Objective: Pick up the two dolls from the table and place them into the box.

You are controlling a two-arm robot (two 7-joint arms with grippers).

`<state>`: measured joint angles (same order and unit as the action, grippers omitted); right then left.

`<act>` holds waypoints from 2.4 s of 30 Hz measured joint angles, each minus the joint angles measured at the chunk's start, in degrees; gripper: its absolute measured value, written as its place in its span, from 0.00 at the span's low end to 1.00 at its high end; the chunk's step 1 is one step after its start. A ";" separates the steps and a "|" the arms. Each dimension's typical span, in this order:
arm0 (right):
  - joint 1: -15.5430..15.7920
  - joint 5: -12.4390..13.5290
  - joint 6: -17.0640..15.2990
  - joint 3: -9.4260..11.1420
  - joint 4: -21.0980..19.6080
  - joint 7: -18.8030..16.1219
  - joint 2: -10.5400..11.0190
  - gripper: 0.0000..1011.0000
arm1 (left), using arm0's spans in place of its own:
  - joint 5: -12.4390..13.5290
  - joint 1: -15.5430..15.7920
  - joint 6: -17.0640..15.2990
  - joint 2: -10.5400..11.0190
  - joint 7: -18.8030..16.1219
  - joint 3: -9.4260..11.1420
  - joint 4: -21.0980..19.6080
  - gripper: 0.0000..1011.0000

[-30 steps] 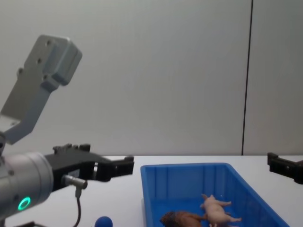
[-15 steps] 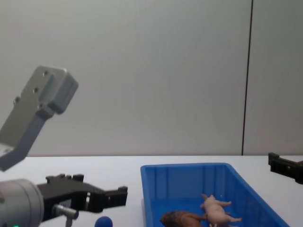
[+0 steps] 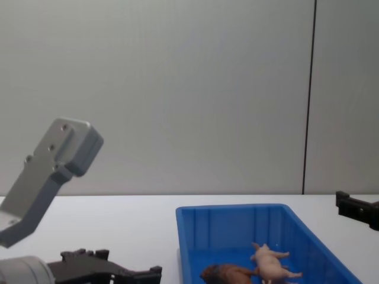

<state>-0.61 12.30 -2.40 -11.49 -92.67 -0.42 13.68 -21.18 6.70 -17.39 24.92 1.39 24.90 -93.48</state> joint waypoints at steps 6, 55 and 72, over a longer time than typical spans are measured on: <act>0.00 0.00 0.00 0.00 0.00 0.00 0.00 0.99 | 0.74 0.32 0.19 -0.53 0.88 0.16 1.57 0.87; 0.00 0.00 0.00 0.00 0.01 -0.01 0.00 0.99 | 6.81 3.59 13.69 -3.49 7.64 -0.34 2.08 0.11; 0.00 0.00 0.00 0.00 0.01 -0.01 0.00 0.99 | 5.71 8.35 18.88 -7.66 17.81 0.47 2.68 0.38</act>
<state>-0.61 12.29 -2.41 -11.49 -92.66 -0.43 13.68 -15.48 15.05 1.49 17.26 19.20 25.37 -90.80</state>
